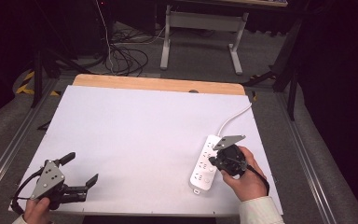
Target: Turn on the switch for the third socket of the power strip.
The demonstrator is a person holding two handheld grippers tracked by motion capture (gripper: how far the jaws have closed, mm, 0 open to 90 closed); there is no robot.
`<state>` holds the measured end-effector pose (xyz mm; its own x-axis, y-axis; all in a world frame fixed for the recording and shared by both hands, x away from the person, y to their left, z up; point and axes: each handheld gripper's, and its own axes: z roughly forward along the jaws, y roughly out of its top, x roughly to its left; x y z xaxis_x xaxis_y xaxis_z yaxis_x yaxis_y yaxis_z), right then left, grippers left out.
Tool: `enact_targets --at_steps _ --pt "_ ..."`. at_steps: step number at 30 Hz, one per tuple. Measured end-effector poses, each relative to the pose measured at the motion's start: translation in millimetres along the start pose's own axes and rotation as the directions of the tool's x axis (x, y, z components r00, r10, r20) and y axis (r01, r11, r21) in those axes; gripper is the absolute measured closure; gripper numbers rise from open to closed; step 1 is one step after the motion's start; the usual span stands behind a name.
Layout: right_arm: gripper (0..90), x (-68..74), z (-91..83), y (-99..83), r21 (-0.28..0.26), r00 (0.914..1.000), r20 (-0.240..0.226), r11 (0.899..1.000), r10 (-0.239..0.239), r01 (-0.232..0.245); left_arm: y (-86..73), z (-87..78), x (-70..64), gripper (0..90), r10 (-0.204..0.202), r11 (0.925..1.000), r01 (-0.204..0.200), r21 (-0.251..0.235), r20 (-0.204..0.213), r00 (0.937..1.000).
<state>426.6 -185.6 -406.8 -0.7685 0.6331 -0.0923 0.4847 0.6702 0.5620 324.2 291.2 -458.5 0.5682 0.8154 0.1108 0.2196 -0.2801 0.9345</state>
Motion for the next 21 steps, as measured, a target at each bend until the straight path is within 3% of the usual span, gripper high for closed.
enact_targets --at_steps 7,8,9,10,11,14,18,21 --pt "90.0 1.5 -3.6 1.5 -0.017 0.9999 -0.012 1.0 -0.01 0.009 0.0 0.2 0.6 1.7 0.006 1.0 -0.006 0.001 0.001 1.0" --pt "86.9 3.0 -5.1 2.4 -0.026 0.9998 0.013 0.999 -0.017 0.018 -0.1 0.2 0.5 1.8 0.005 1.0 -0.005 0.002 0.002 1.0" --pt "76.5 2.9 -6.1 3.1 -0.042 0.9998 0.009 0.999 -0.017 0.018 -0.1 0.3 0.3 1.7 0.004 1.0 -0.004 0.003 0.0 1.0" --pt "76.5 2.9 -6.1 3.1 -0.042 0.9998 0.009 0.999 -0.017 0.018 -0.1 0.3 0.3 1.7 0.004 1.0 -0.004 0.003 0.0 1.0" --pt "68.3 3.5 -10.1 4.5 -0.086 0.9998 0.018 0.996 -0.007 0.009 -0.1 0.3 0.3 1.8 0.006 1.0 -0.006 0.004 0.0 1.0" --pt "52.6 6.3 -17.9 7.2 -0.15 0.9977 0.064 0.988 -0.019 0.029 -0.1 0.2 0.9 1.7 0.008 1.0 -0.008 0.003 -0.003 1.0" --pt "40.3 7.9 -26.8 9.5 -0.208 0.9952 0.095 0.977 -0.025 0.044 -0.2 0.3 0.5 1.8 0.004 1.0 -0.004 0.003 -0.001 1.0" --pt "39.1 7.8 -30.4 9.6 -0.228 0.9953 0.095 0.973 -0.018 0.039 -0.1 0.1 0.7 1.7 0.005 1.0 -0.005 0.002 -0.001 1.0"
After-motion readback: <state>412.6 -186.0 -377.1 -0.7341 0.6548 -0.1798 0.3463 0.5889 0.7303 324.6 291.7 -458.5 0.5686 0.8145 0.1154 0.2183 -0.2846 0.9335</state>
